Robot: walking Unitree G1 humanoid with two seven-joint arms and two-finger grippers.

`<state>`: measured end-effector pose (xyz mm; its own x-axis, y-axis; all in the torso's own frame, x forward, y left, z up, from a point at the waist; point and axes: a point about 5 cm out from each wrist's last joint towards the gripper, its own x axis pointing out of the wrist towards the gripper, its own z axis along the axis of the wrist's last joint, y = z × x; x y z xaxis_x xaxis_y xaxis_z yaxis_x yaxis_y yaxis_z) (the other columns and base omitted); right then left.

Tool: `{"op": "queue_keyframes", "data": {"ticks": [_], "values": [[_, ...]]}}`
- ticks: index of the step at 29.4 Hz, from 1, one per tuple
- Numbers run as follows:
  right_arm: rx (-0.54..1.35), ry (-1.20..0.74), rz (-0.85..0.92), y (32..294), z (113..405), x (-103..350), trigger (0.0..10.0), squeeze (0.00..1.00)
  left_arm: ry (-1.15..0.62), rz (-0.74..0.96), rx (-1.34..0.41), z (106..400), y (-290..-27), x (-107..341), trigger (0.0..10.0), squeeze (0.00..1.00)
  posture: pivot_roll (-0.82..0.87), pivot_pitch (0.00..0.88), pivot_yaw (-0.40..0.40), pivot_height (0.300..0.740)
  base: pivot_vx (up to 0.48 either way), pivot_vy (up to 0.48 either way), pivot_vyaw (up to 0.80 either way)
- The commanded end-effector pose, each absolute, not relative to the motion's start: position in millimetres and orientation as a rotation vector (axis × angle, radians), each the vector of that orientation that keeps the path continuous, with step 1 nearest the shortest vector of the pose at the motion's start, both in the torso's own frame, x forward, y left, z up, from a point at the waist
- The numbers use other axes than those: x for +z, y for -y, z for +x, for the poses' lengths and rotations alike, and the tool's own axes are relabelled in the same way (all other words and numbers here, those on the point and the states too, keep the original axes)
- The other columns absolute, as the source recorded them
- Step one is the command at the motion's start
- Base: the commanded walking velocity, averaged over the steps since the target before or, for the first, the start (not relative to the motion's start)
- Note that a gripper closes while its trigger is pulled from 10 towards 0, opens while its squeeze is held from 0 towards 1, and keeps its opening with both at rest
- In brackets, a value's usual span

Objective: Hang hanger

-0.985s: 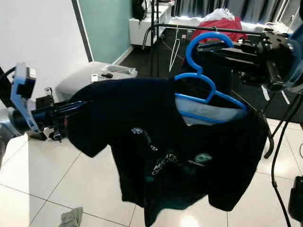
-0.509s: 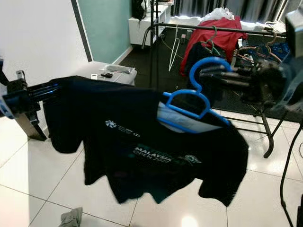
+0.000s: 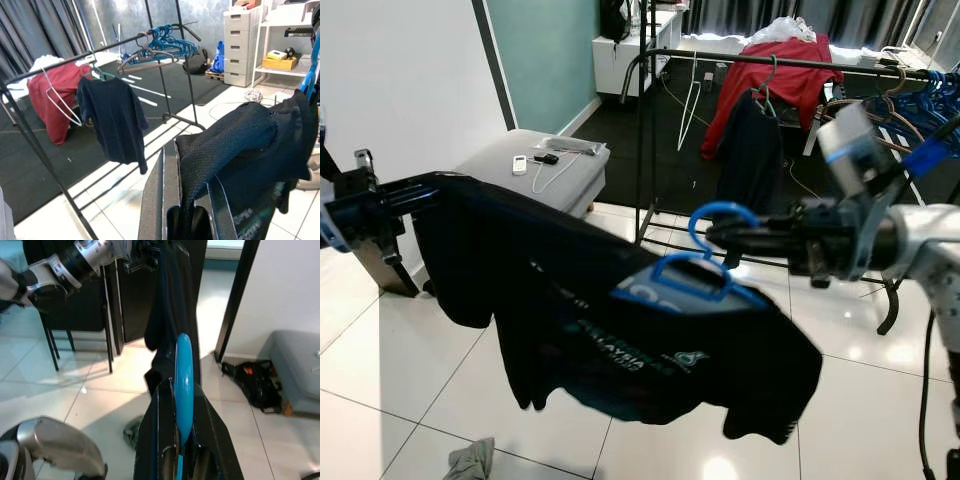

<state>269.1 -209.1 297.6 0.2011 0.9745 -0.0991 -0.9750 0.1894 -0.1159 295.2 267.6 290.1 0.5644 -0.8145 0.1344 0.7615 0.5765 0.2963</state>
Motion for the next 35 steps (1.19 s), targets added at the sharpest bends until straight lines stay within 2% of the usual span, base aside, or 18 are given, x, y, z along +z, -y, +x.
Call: {"op": "queue_keyframes", "data": {"ticks": [1, 10, 11, 12, 13, 14, 16, 17, 18, 19, 22, 23, 25, 26, 35], "values": [[1.363, 0.052, -0.174, 211, 267, 310, 0.0, 0.00, 0.277, 0.234, -0.922, 294, -273, 296, 0.0, 0.00, -0.05, 0.000, -0.036, 0.740, 0.000, 0.000, 0.00], [1.336, 0.070, -0.245, 218, 265, 322, 0.0, 0.00, 0.190, 0.211, -0.849, 301, -283, 277, 0.0, 0.00, -0.06, 0.000, -0.034, 0.740, 0.000, 0.000, 0.00], [1.325, 0.087, -0.255, 220, 265, 327, 0.0, 0.00, 0.147, 0.212, -0.856, 301, -282, 269, 1.2, 0.00, -0.06, 0.000, -0.032, 0.740, 0.000, 0.000, 0.00], [1.325, 0.087, -0.255, 220, 265, 327, 0.0, 0.00, 0.147, 0.212, -0.856, 301, -282, 269, 1.2, 0.00, -0.06, 0.000, -0.032, 0.740, 0.000, 0.000, 0.00], [1.314, 0.105, -0.265, 223, 264, 332, 0.0, 0.00, 0.064, 0.241, -0.843, 301, -284, 254, 1.9, 0.00, -0.06, 0.000, -0.030, 0.740, 0.000, 0.000, 0.00], [1.314, 0.105, -0.265, 223, 264, 332, 0.0, 0.00, 0.064, 0.241, -0.843, 301, -284, 254, 1.9, 0.00, -0.06, 0.000, -0.030, 0.740, 0.000, 0.000, 0.00], [1.298, 0.128, -0.278, 227, 263, 340, 0.0, 0.00, -0.120, 0.298, -0.821, 300, -290, 225, 2.8, 0.00, -0.06, 0.000, -0.032, 0.740, 0.000, 0.000, 0.00], [1.293, 0.143, -0.279, 229, 262, 344, 0.0, 0.00, -0.209, 0.321, -0.838, 296, -291, 210, 4.7, 0.00, -0.06, 0.000, -0.031, 0.740, 0.000, 0.000, 0.00], [1.290, 0.151, -0.278, 229, 262, 346, 0.0, 0.00, -0.259, 0.330, -0.856, 293, -291, 201, 4.7, 0.00, -0.06, 0.000, -0.031, 0.740, 0.000, 0.000, 0.00], [1.288, 0.156, -0.279, 230, 262, 348, 0.0, 0.00, -0.292, 0.318, -0.878, 290, -288, 194, 7.9, 0.00, -0.06, 0.000, -0.031, 0.740, 0.000, 0.000, 0.00], [1.288, 0.156, -0.279, 230, 262, 348, 0.0, 0.00, -0.292, 0.318, -0.878, 290, -288, 194, 7.9, 0.00, -0.06, 0.000, -0.031, 0.740, 0.000, 0.000, 0.00], [1.289, 0.158, -0.279, 230, 262, 348, 0.0, 0.00, -0.315, 0.305, -0.916, 286, -283, 188, 10.0, 0.00, -0.06, 0.000, -0.032, 0.740, 0.000, 0.000, 0.00], [1.297, 0.157, -0.277, 229, 262, 348, 0.0, 0.00, -0.308, 0.290, -0.944, 284, -276, 186, 10.0, 0.00, -0.06, 0.000, -0.032, 0.740, 0.000, 0.000, 0.00], [1.312, 0.156, -0.267, 227, 262, 347, 0.0, 0.00, -0.291, 0.272, -0.955, 284, -271, 187, 10.0, 1.00, -0.06, 0.000, -0.036, 0.740, 0.000, 0.000, 0.00], [1.366, 0.125, -0.231, 220, 263, 339, 0.0, 0.00, -0.184, 0.293, -0.994, 284, -265, 209, 10.0, 1.00, -0.06, 0.000, -0.038, 0.740, 0.000, 0.000, 0.00]]}}
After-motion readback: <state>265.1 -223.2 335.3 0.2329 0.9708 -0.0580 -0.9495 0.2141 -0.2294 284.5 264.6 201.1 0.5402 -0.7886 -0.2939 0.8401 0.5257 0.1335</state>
